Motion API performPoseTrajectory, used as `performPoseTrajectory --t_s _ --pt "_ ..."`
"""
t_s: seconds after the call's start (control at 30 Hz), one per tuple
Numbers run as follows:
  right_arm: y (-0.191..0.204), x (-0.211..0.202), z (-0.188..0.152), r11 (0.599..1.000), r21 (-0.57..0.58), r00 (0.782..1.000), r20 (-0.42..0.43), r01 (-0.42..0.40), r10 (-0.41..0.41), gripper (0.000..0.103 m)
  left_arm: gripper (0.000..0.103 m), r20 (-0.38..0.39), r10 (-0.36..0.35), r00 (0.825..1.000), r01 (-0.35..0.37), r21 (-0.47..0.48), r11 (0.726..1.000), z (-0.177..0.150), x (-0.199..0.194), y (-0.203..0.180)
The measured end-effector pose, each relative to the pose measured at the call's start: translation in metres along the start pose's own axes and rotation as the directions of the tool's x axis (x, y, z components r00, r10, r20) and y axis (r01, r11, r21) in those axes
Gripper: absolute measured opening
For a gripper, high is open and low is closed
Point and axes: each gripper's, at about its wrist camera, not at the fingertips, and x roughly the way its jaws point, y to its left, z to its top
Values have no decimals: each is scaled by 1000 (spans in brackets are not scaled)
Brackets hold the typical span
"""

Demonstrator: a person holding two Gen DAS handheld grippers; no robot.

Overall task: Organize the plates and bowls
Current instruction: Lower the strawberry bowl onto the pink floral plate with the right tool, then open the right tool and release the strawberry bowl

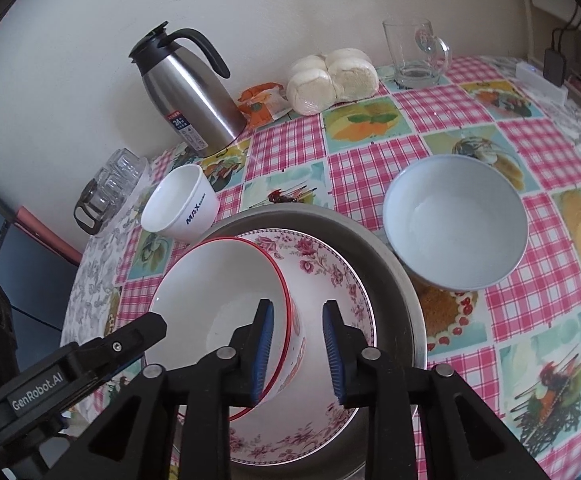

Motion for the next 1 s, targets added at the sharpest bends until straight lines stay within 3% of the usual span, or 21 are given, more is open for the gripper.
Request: performPoseTrajectory --t_s 0.07,0.13,0.27,0.33,0.5,0.6,0.77,1.0 --pt "3 -1 0 1000 -17 1000 8 10 -10 49 65 9 22 1000 -22 -4 1000 1 -1 2" --pt "4 -1 0 999 -31 1000 9 13 -13 50 76 21 58 998 -58 -2 998 2 -1 5" --pt "6 0 -1 998 -54 999 15 32 -32 57 81 55 115 992 -115 0 993 4 -5 8" --pt "7 0 -1 997 -63 999 18 36 -35 60 89 71 157 985 -157 1 988 4 -6 10" --pt "9 1 -2 996 -77 999 20 49 -48 68 91 81 284 955 -286 9 958 5 -3 20" --pt "9 2 -2 995 -78 998 20 55 -54 72 96 92 293 951 -294 -4 956 6 -5 24" --pt "8 1 -2 994 -83 997 30 68 -65 75 96 121 311 943 -314 7 949 8 -10 24" --pt "7 1 -2 994 -82 997 36 74 -71 89 96 126 315 941 -319 11 948 9 -10 23"
